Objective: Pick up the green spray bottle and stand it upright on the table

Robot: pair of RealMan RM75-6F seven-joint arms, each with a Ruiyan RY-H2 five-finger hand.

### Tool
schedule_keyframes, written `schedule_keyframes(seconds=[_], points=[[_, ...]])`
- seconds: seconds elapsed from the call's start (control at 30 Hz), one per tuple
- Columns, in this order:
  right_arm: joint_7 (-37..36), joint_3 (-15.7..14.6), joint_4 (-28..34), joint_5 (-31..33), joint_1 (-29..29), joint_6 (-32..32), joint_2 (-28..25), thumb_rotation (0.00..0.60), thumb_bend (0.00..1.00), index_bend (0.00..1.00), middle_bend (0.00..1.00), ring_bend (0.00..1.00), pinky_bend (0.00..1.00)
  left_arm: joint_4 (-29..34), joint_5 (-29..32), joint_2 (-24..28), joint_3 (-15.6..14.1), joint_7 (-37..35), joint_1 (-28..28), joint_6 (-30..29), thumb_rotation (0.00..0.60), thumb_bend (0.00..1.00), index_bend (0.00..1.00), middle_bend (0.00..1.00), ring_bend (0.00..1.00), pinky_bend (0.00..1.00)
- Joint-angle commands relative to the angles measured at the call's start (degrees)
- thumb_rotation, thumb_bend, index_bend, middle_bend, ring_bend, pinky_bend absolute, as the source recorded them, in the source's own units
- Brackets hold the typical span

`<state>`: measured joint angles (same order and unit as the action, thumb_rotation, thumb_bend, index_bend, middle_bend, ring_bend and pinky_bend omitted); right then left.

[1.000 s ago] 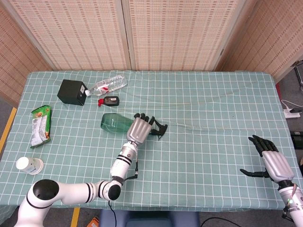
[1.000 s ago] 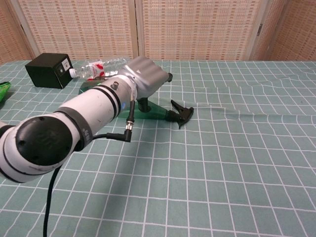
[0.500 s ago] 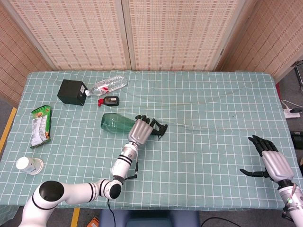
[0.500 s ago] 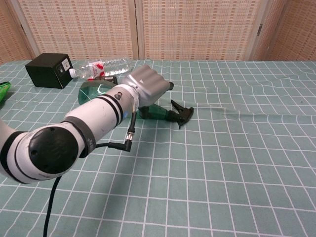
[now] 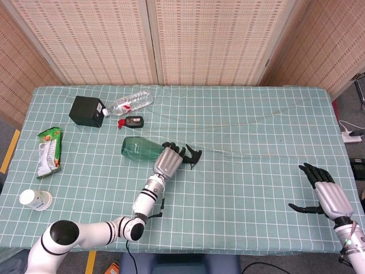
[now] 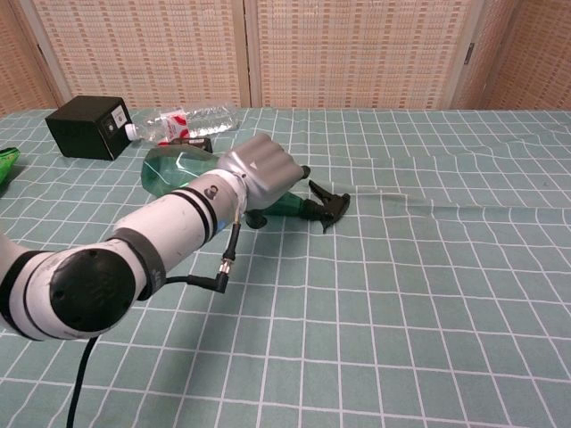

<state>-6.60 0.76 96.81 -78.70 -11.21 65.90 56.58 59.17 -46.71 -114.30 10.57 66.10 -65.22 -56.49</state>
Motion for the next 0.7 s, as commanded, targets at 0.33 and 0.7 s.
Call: schedule_keyframes(seconds=[0.33, 0.7], points=[[-0.64, -0.07, -0.06, -0.01, 0.04, -0.15, -0.2, 0.6, 0.0, 0.0, 0.0, 0.0, 0.0, -4.91, -4.96, -1.77, -0.91, -1.43, -1.24, 1.77, 0.6, 0.27, 0.17, 0.29, 0.22, 0.33], [-1.34, -0.18, -0.16, -0.11, 0.02, -0.45, -0.33, 0.6, 0.0, 0.0, 0.0, 0.0, 0.0, -9.67, -5.61, -2.7, -0.28, -1.31, -0.24, 2.85, 0.6, 0.28, 0.18, 0.3, 0.23, 0.34]])
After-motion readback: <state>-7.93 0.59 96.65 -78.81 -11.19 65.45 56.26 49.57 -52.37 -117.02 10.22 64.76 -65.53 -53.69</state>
